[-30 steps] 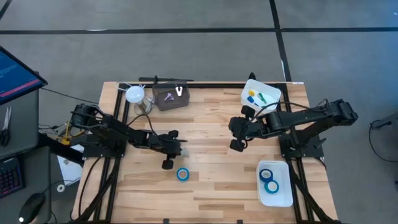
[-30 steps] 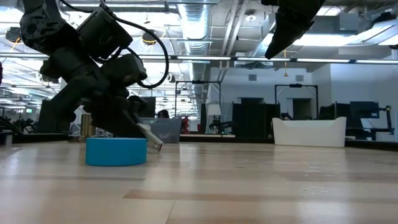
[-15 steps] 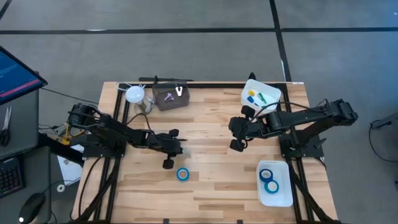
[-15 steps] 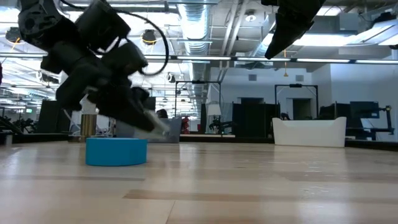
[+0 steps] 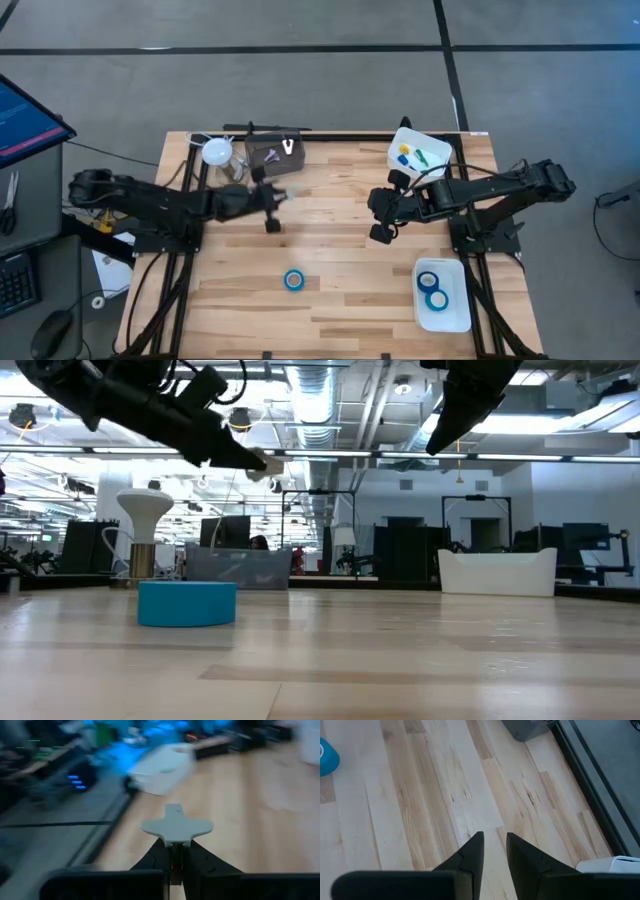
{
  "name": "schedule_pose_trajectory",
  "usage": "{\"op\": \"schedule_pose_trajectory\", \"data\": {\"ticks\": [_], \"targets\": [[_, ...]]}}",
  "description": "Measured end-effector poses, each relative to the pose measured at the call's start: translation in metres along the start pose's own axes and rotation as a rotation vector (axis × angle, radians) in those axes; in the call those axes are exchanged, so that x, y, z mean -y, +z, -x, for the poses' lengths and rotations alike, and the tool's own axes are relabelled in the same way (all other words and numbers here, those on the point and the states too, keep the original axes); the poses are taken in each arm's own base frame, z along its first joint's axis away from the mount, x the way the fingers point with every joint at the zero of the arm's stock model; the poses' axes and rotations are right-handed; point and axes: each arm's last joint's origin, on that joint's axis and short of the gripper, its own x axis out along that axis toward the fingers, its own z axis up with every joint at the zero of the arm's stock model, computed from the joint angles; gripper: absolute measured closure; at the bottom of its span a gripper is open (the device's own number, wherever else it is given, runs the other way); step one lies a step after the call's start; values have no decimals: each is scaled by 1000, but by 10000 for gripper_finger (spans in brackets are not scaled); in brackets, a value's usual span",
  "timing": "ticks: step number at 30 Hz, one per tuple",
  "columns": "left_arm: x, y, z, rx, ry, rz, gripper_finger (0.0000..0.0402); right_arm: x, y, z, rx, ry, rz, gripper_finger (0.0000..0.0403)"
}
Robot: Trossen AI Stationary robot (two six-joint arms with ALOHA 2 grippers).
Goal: Pick and place Stapler, Stapler remover, tape
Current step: Put the gray staple remover into the black bin
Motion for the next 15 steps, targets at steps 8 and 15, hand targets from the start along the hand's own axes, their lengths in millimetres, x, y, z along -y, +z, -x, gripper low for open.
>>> {"op": "schedule_pose_trajectory", "data": {"ticks": [8,15], "targets": [[-59,-6,-2,-21,279,165,393,0,0,0,0,0,0,328],[-88,-27,-11,-122,413,244,393,0,0,0,0,0,0,328]]}}
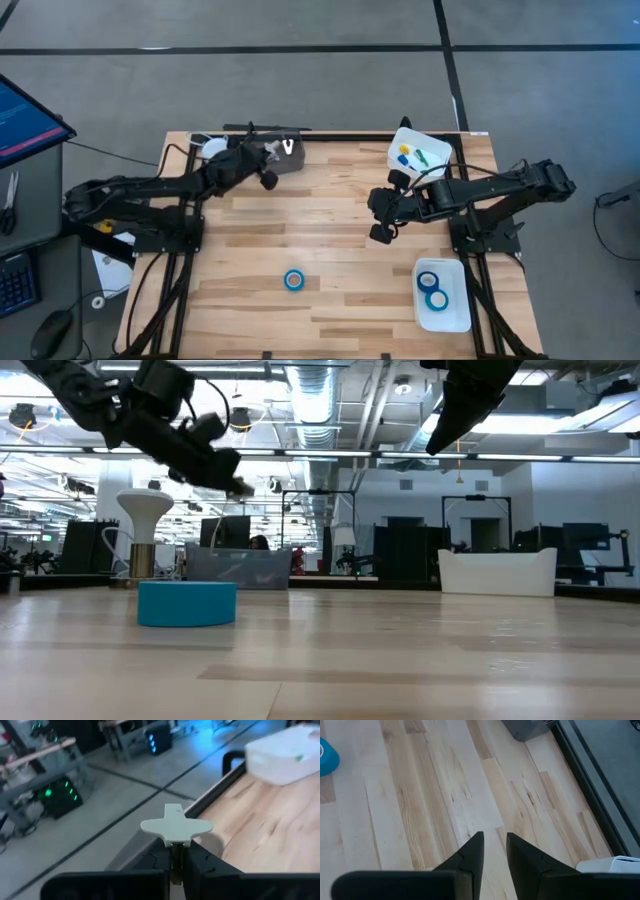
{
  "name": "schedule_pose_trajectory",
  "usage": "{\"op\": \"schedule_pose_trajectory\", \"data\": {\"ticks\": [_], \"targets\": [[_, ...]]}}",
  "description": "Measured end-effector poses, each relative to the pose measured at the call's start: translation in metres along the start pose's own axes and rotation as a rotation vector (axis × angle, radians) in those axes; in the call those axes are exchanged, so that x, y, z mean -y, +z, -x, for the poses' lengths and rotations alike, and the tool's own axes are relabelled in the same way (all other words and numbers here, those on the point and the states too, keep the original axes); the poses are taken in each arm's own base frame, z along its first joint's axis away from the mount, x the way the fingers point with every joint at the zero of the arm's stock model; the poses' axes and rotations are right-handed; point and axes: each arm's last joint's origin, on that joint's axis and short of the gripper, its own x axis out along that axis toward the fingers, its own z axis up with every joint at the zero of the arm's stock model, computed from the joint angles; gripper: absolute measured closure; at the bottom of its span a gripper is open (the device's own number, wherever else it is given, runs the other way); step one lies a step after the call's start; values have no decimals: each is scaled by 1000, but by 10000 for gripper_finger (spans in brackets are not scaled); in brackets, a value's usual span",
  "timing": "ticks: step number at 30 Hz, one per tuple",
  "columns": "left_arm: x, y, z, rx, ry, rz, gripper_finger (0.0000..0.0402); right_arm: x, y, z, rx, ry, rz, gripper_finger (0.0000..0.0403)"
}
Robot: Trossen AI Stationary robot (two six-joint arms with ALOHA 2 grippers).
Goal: Pick and place Stapler, Stapler remover, tape
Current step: Put the gray staple remover into the black bin
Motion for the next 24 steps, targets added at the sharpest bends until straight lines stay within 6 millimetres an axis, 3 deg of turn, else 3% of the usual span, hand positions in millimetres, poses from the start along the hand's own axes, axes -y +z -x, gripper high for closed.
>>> {"op": "schedule_pose_trajectory", "data": {"ticks": [5,15,19,24], "targets": [[0,-9,-9,-79,11,-20,393,0,0,0,0,-1,-1,328],[-6,49,-15,-215,-11,-111,394,0,0,0,0,-2,-1,328],[-15,46,-24,-253,-40,-82,394,0,0,0,0,-2,3,328],[-24,22,-49,-371,-49,-56,394,0,0,0,0,-2,2,328]]}}
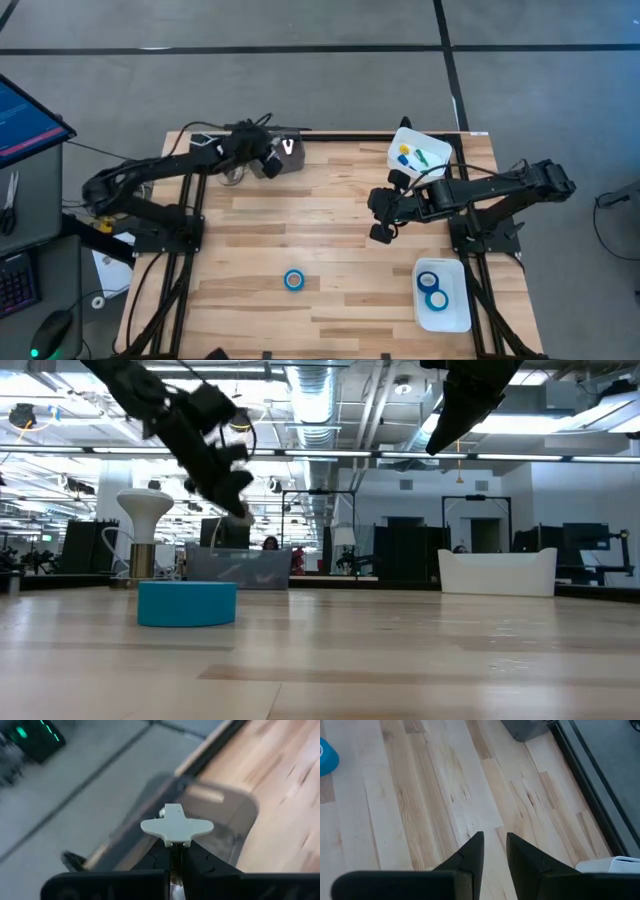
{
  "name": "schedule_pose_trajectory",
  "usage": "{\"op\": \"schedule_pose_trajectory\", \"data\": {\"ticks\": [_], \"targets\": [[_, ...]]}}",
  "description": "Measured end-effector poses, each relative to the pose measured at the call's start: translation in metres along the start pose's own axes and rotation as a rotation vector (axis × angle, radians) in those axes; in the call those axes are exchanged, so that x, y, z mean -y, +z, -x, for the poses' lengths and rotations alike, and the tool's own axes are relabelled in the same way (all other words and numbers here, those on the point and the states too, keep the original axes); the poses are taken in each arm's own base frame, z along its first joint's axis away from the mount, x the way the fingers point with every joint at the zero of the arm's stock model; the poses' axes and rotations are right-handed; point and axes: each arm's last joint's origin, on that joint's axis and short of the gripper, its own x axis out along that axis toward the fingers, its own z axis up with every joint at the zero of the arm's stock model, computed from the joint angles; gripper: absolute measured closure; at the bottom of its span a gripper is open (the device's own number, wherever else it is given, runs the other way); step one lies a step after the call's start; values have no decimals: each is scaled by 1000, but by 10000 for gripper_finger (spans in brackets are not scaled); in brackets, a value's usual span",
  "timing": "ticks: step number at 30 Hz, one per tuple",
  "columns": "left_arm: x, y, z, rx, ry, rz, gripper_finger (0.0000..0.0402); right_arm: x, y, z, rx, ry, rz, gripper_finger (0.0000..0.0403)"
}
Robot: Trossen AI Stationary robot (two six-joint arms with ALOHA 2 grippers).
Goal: Pick and place Stapler, Stapler remover, tape
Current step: Put the gray staple remover into the black bin, then put the light blue tape into the bottom white bin
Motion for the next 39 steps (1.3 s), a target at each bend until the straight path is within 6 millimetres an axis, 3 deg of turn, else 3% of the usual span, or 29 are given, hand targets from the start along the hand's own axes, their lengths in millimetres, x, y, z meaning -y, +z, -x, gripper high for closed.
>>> {"op": "schedule_pose_trajectory", "data": {"ticks": [4,11,24,35,39], "targets": [[-3,-12,-26,-93,9,10,394,0,0,0,0,0,-1,328],[-3,-12,-52,-140,-25,23,394,0,0,0,0,0,-3,328],[3,-19,-68,-179,-59,36,390,0,0,0,0,0,-3,328],[3,-16,-69,-146,-55,43,280,0,0,0,0,0,-3,328],[5,-14,-67,-129,-61,40,268,0,0,0,0,0,-3,328]]}}
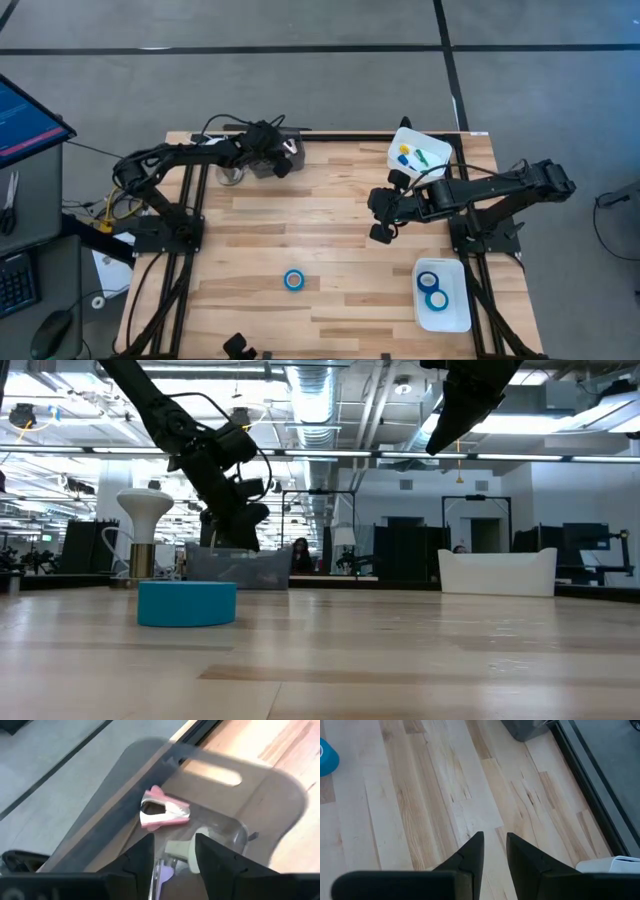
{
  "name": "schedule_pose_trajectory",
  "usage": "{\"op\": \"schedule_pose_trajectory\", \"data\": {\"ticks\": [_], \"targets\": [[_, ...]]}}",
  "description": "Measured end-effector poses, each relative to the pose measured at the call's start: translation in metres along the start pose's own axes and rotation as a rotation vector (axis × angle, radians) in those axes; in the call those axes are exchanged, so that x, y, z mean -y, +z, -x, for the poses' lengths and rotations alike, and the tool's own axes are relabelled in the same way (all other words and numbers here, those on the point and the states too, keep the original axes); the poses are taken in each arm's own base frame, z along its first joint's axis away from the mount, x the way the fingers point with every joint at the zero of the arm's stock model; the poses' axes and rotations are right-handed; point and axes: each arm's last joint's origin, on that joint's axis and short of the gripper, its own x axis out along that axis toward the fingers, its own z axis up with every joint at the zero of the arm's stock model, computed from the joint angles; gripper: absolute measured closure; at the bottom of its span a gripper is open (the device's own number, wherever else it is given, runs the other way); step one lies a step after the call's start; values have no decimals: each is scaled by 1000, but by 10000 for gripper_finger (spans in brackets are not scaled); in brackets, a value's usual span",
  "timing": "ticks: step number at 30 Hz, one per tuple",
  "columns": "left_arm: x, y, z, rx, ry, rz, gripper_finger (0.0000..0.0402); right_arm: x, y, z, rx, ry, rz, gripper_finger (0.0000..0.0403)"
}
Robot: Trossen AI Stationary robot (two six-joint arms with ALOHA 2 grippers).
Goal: Pick and place Stapler, Stapler remover, tape
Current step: Put the light blue tape into the bottom white bin
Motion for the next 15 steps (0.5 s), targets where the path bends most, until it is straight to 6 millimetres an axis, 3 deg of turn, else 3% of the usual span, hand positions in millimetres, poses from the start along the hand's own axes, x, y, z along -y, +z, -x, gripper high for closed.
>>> {"op": "schedule_pose_trajectory", "data": {"ticks": [4,7,11,15], "targets": [[9,8,14,58,-50,-18,295,0,0,0,0,0,1,328],[24,16,36,120,-120,-91,327,0,0,0,0,2,4,328],[57,17,78,213,-229,-265,369,-1,0,0,-1,4,3,328],[91,0,122,276,-369,-406,396,-1,0,0,-1,5,2,328]]}}
